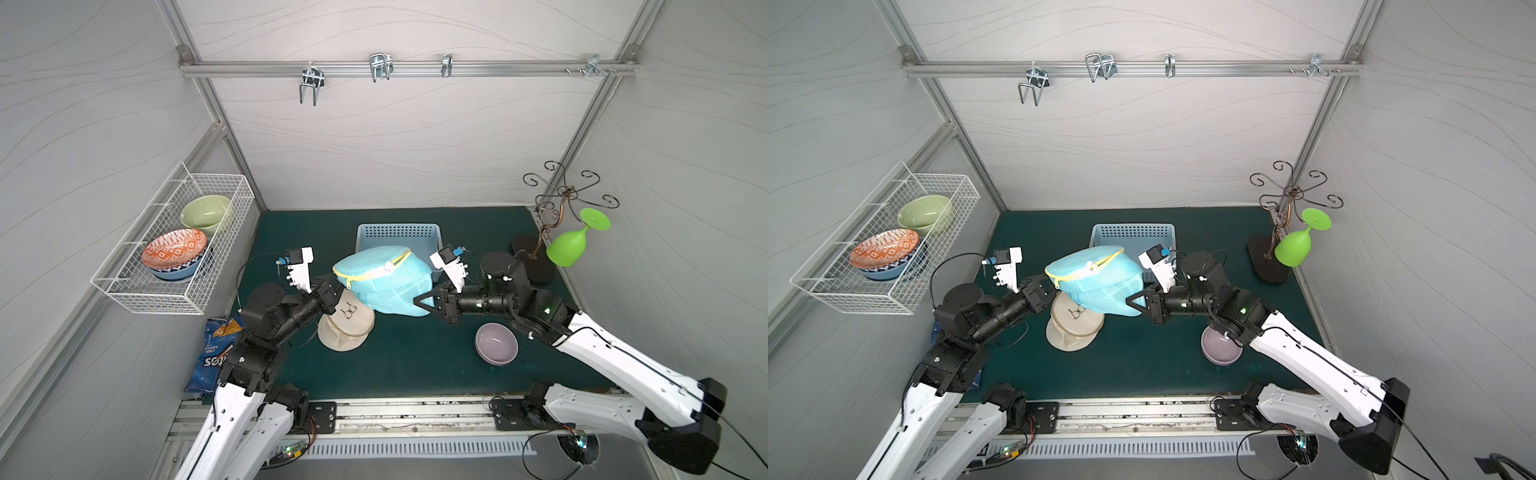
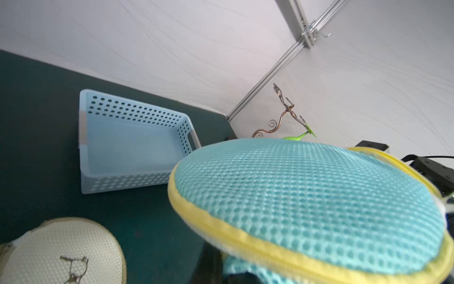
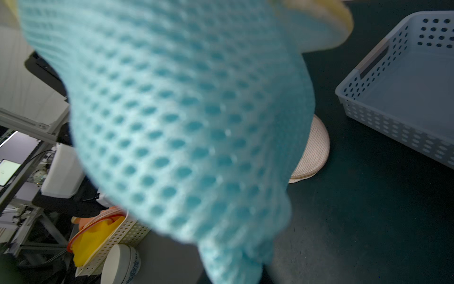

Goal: Turn the laundry bag inside out
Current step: Turn over the laundry bag.

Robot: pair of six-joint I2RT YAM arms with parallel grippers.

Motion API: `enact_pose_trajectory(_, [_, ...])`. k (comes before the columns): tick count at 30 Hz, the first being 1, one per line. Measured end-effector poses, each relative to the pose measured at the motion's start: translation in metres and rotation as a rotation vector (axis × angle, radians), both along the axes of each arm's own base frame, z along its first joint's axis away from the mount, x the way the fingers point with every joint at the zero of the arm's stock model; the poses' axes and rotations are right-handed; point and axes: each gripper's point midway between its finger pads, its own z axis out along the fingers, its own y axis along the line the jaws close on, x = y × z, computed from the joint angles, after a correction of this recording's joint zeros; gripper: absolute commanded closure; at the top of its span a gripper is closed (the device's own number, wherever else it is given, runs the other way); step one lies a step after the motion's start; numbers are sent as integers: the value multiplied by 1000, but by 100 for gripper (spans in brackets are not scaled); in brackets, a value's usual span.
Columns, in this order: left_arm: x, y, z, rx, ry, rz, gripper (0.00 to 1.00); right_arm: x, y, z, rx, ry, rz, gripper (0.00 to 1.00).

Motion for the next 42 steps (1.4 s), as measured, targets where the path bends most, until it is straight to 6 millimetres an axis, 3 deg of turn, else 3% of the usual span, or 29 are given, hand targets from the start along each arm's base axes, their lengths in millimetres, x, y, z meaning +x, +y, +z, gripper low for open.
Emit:
enact_pose_trajectory(4, [-6, 0, -12, 5, 58, -10, 75, 0, 4, -20, -90, -33, -25, 100])
enact_pose_trajectory(5, [-3, 4, -7, -4, 39, 14, 68, -6, 3, -34, -148, -21, -12, 100])
enact_pose_trajectory(9, [10, 15, 18, -74, -38, 81, 67, -36, -16, -118, -428, 95, 59, 100])
enact_pose_trajectory(10, [13, 13, 21, -96, -45, 78, 63, -41, -22, -131, -472, 121, 72, 100])
enact_pose_trajectory(12, [16, 9, 17, -115, -31, 59, 52, -47, -29, -141, -504, 149, 84, 100])
enact_pose_trajectory(16, [6, -6, 8, -128, 26, -39, 47, -42, -29, -120, -440, 145, 82, 100])
enact_pose_trajectory(21, [-33, -42, -6, -116, 73, -236, 40, -37, -31, -94, -343, 122, 111, 100])
enact_pose_trajectory(24, [-50, -54, -27, -124, 115, -309, 37, -48, -27, -83, -289, 116, 188, 100])
enact_pose_trajectory(26, [-51, -56, -46, -125, 167, -315, 28, -57, -23, -73, -237, 107, 248, 100])
enact_pose_trajectory(30, [-54, -60, -69, -118, 239, -319, 26, -57, -19, -57, -153, 126, 281, 100])
enact_pose_trajectory(36, [-78, -73, -64, -38, 187, -390, 24, -50, -10, -46, -78, 189, 275, 100])
enact_pose_trajectory(39, [-85, -78, -62, 18, 152, -403, 15, -49, -5, -39, -40, 213, 283, 100])
enact_pose_trajectory(42, [-87, -80, -63, 82, 123, -401, 18, -50, 1, -29, 10, 242, 305, 100])
